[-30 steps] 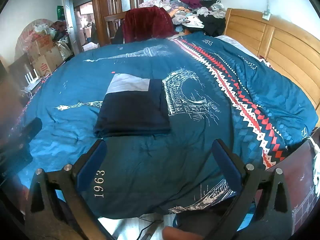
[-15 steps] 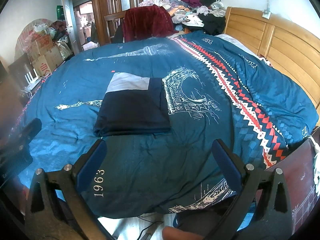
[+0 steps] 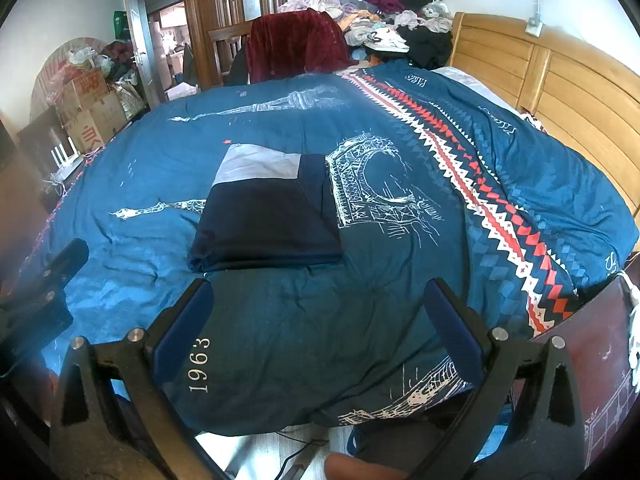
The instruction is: Fold large clothes
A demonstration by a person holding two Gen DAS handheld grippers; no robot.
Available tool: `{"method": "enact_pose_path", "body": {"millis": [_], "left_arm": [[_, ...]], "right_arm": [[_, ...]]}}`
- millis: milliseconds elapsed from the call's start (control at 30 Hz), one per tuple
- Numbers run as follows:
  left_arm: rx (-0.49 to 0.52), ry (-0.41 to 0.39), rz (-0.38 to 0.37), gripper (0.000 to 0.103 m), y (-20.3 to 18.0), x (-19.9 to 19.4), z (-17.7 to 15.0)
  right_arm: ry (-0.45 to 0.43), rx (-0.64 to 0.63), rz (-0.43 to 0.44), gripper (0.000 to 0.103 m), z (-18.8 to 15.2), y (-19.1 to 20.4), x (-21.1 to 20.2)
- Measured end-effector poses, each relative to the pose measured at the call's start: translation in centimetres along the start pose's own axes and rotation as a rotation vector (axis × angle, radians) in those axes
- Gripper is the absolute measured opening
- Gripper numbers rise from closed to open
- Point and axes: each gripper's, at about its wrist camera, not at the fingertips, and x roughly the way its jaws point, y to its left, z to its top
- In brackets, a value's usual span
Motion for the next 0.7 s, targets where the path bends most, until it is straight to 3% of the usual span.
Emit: {"method": "enact_pose_path", "body": {"millis": [700], "left_arm": [[0.017,-0.012,-0.005,0.103,-0.1,-0.2,0.4]], "right_arm": [[0.003,-0.005,0.003,0.103,1.1,-0.2,0.3]]}}
